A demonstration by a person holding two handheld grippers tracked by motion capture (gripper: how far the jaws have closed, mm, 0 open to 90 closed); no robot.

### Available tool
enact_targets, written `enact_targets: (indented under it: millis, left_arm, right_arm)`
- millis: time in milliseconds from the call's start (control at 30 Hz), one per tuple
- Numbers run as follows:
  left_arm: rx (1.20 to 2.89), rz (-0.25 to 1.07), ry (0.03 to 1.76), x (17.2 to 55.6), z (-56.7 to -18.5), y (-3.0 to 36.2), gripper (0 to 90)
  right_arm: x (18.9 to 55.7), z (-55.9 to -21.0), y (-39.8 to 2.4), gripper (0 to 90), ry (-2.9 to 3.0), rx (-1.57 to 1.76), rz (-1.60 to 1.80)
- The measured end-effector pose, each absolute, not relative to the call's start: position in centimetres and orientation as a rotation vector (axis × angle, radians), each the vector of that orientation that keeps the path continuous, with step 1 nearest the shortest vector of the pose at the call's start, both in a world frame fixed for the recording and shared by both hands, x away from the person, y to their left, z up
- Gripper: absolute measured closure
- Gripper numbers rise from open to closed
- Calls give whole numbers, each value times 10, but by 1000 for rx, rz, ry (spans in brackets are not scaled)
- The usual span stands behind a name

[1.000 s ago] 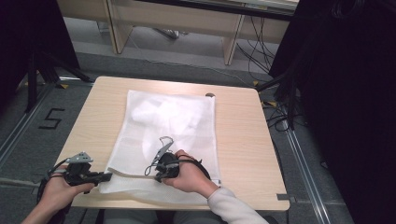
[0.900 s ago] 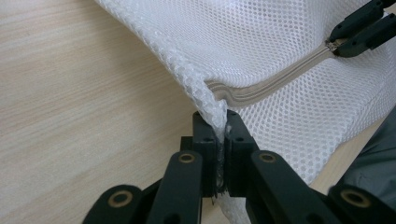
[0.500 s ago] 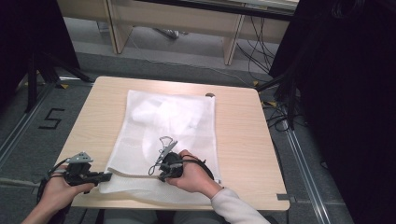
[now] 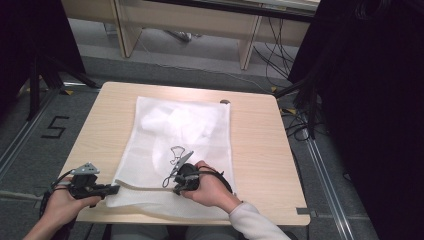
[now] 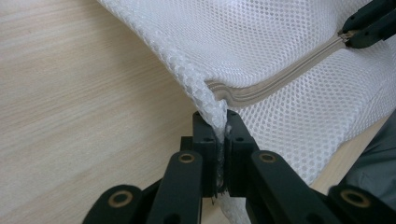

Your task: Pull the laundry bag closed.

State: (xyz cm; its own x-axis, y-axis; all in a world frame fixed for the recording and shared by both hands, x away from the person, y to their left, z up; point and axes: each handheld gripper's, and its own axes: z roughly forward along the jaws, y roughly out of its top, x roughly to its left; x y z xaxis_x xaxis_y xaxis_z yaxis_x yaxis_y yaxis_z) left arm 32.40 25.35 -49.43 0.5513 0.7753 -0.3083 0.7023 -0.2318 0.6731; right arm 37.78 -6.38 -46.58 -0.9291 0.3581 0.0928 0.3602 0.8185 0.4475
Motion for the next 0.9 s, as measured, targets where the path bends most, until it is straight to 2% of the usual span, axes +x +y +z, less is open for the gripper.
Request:
enact_targets:
  millis: [900]
  left_arm:
    - [1982,113,1190,325,-494,255,854]
  right_arm:
    - [377,-459,-78,828,-2987,-641,-721]
